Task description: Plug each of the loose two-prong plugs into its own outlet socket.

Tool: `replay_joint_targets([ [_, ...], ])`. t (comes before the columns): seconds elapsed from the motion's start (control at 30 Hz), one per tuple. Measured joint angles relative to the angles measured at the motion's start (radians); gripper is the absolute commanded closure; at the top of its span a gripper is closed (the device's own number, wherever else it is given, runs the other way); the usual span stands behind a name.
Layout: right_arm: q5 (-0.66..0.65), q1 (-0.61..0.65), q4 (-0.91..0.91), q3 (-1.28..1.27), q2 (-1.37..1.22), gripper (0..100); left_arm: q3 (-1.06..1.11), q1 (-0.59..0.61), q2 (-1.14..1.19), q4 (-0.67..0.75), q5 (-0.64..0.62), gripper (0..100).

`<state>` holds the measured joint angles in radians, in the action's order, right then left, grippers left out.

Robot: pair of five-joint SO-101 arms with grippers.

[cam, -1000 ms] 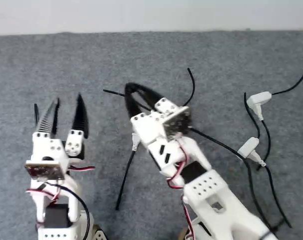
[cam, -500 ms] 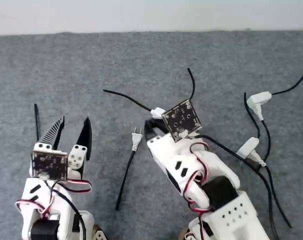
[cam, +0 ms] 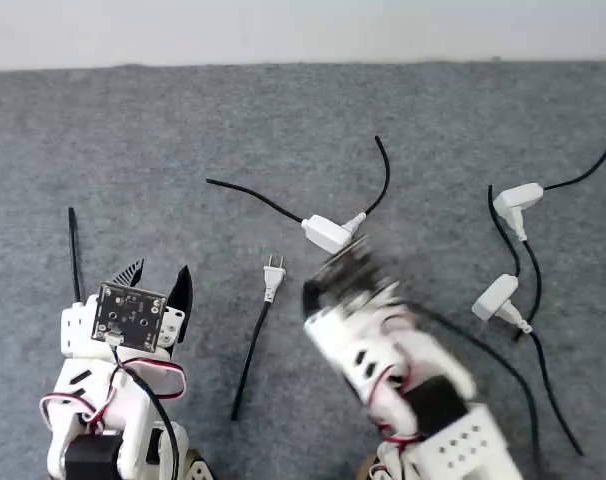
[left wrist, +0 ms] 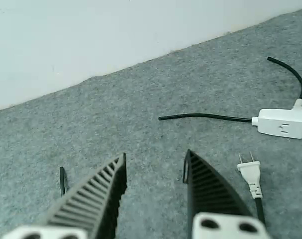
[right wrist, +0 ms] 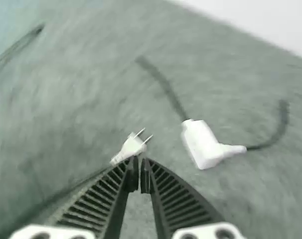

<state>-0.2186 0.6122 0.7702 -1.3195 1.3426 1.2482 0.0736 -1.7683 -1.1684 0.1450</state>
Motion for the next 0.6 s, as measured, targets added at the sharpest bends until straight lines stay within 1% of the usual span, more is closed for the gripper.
replay_joint_targets([
  [0.13,-0.198,0.098,-0.245,-0.288,0.098,98.3,0.011,0.02,0.0,0.0,0.0,82],
  [0.2,-0.195,0.104,-0.272,-0.31,0.143,98.3,0.044,0.032,0.0,0.009,0.0,82],
  [0.23,-0.17,0.104,-0.244,-0.302,0.172,98.3,0.066,0.037,0.0,0.021,0.0,82],
  [0.3,-0.091,0.095,-0.13,-0.244,0.172,98.3,0.098,0.04,0.002,0.049,0.0,82],
  [0.4,0.034,0.057,0.089,-0.072,0.172,98.3,0.107,0.038,0.0,0.064,0.0,82],
  [0.47,0.086,0.028,0.199,0.031,0.155,98.3,0.107,0.038,0.0,0.068,0.0,82],
  [0.6,0.094,-0.021,0.249,0.147,0.009,98.3,0.106,0.075,0.0,0.072,0.0,84],
])
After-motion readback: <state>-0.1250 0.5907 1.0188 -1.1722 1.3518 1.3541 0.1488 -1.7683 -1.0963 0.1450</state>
